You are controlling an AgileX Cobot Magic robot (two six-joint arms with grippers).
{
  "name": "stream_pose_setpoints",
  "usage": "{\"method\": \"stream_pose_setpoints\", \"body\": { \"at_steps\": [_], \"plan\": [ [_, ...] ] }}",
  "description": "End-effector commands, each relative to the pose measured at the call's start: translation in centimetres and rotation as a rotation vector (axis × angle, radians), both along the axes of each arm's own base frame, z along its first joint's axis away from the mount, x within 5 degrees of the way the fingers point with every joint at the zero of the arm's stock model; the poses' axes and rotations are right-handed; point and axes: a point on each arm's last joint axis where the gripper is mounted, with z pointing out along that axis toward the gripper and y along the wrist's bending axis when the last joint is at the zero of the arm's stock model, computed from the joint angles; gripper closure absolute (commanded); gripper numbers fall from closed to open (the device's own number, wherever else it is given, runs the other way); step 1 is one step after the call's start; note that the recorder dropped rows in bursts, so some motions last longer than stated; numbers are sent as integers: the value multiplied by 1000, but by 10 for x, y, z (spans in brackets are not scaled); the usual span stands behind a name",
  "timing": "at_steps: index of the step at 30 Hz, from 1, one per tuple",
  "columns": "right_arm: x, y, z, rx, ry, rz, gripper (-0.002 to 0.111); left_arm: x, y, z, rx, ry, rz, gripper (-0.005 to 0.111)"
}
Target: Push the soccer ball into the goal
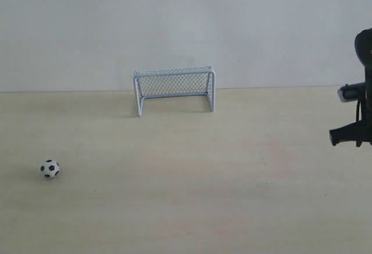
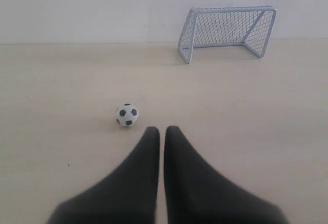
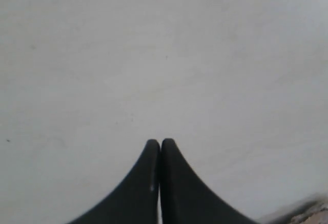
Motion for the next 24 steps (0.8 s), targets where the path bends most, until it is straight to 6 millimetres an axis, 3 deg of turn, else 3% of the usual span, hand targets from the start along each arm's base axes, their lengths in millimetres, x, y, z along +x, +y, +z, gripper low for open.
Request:
{"method": "stream_pose_setpoints", "body": {
  "at_steps": [1,6,13,18,24],
  "plan": [
    [-6,-2,66,30,-302,32,108,0,0,-1,-6,1,-2,102],
    [-35,1,162,67,-744,96,108,0,0,-1,-6,1,-2,102],
    [-120,4,287,96,-1400,218,108,0,0,-1,-6,1,-2,102],
    [-188,8,347,86,-1817,333,108,0,0,-1,-6,1,-2,102],
    [-250,10,382,79,-2123,414,108,0,0,-1,-6,1,-2,102]
  ]
}}
